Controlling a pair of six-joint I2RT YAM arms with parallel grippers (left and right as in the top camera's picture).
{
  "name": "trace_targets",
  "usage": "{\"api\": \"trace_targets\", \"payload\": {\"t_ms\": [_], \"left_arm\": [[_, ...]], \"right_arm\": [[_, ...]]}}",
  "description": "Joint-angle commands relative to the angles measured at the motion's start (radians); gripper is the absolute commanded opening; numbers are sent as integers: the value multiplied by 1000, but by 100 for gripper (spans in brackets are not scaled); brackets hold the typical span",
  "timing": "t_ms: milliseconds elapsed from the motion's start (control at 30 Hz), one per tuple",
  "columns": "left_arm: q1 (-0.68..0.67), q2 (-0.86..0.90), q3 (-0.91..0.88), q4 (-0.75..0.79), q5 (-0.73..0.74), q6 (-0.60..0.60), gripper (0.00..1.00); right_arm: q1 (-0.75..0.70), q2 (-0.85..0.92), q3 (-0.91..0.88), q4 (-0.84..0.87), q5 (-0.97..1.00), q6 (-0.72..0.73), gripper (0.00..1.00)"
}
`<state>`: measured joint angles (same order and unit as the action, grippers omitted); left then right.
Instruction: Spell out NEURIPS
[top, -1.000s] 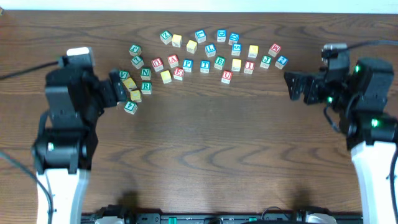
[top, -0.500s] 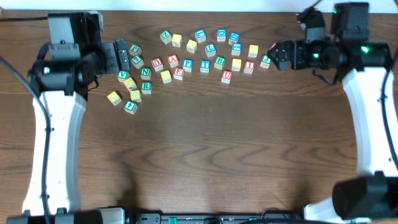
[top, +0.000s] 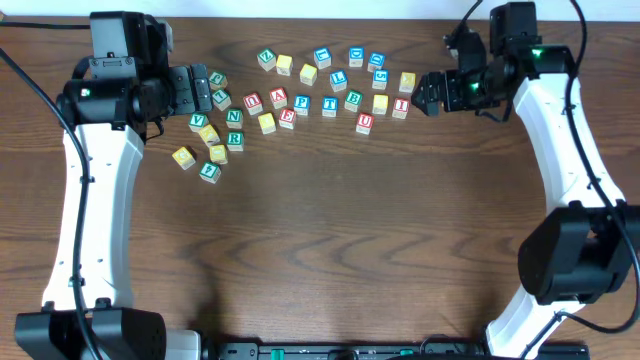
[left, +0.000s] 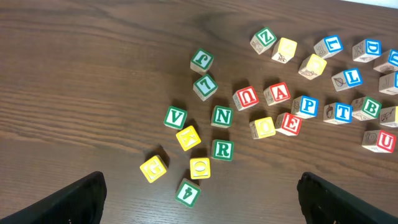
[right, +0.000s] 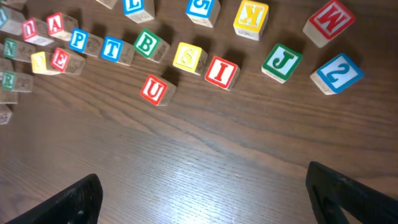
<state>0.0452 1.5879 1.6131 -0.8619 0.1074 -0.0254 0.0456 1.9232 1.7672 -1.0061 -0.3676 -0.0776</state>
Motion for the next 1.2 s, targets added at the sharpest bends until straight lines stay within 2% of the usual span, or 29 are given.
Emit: {"api": "trace_targets", "payload": {"t_ms": [0, 333, 700, 833, 933, 1167], "left_arm": [[4, -2, 27, -19, 17, 2, 97], [4, -2, 27, -25, 17, 2, 97], [4, -2, 27, -56, 17, 2, 97], [4, -2, 27, -62, 17, 3, 97], [4, -2, 27, -62, 16, 2, 97], [4, -2, 27, -70, 16, 2, 97]], "right_arm": [[3, 10, 18, -5, -17, -6, 99], [12, 10, 18, -16, -16, -5, 99], [16, 10, 18, -135, -6, -5, 99], [29, 10, 18, -81, -4, 22, 99], [48, 10, 18, -6, 5, 65, 95], [129, 11, 18, 159, 168, 153, 93]]}}
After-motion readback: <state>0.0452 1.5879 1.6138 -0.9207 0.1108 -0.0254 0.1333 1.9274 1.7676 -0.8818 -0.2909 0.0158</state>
